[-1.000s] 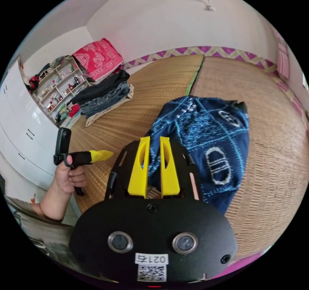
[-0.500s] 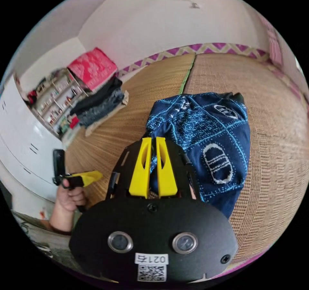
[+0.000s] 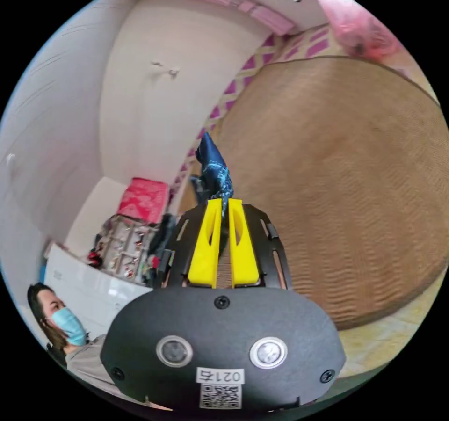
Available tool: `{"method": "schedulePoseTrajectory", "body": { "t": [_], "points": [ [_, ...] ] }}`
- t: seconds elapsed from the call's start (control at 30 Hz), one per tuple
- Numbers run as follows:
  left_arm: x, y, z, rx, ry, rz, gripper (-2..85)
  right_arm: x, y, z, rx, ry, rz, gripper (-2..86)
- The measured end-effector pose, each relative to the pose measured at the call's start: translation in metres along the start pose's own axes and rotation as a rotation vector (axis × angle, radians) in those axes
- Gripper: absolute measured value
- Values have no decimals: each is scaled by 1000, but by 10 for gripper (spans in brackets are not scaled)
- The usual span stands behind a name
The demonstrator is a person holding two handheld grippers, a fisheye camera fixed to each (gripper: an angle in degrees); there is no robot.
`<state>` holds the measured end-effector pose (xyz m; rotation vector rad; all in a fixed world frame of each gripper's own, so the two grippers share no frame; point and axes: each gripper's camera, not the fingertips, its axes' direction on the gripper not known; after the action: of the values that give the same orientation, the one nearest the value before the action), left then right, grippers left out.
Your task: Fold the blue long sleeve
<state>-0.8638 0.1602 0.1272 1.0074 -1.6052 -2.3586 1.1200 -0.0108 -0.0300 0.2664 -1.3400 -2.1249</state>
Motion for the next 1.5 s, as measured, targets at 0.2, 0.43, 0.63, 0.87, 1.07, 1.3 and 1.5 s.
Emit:
{"method": "schedulePoseTrajectory", "body": {
  "t": [0.2,0.43,0.63,0.87,1.07,1.3,1.5],
  "points": [
    [-8,-8,8,-39,-71,-44,-8,138,39,-53,152,77,128,5],
    [-24,-14,13,-48,-36,-72,-10,45,11,57,-102,65,-403,72],
    [-37,-15,15,-52,-25,-90,-10,2,-39,230,-387,292,-621,95],
    [-48,-14,15,-46,-32,-89,-10,35,-67,302,-565,256,-544,13],
    [-58,-14,14,-45,-40,-81,-10,74,-58,207,-326,-47,-384,-3],
    [-75,-13,12,-43,-25,-96,-10,149,-21,192,-323,137,-255,18],
    [-89,-11,7,-34,-22,-108,-10,131,13,156,-299,64,-432,69]
  ]
}}
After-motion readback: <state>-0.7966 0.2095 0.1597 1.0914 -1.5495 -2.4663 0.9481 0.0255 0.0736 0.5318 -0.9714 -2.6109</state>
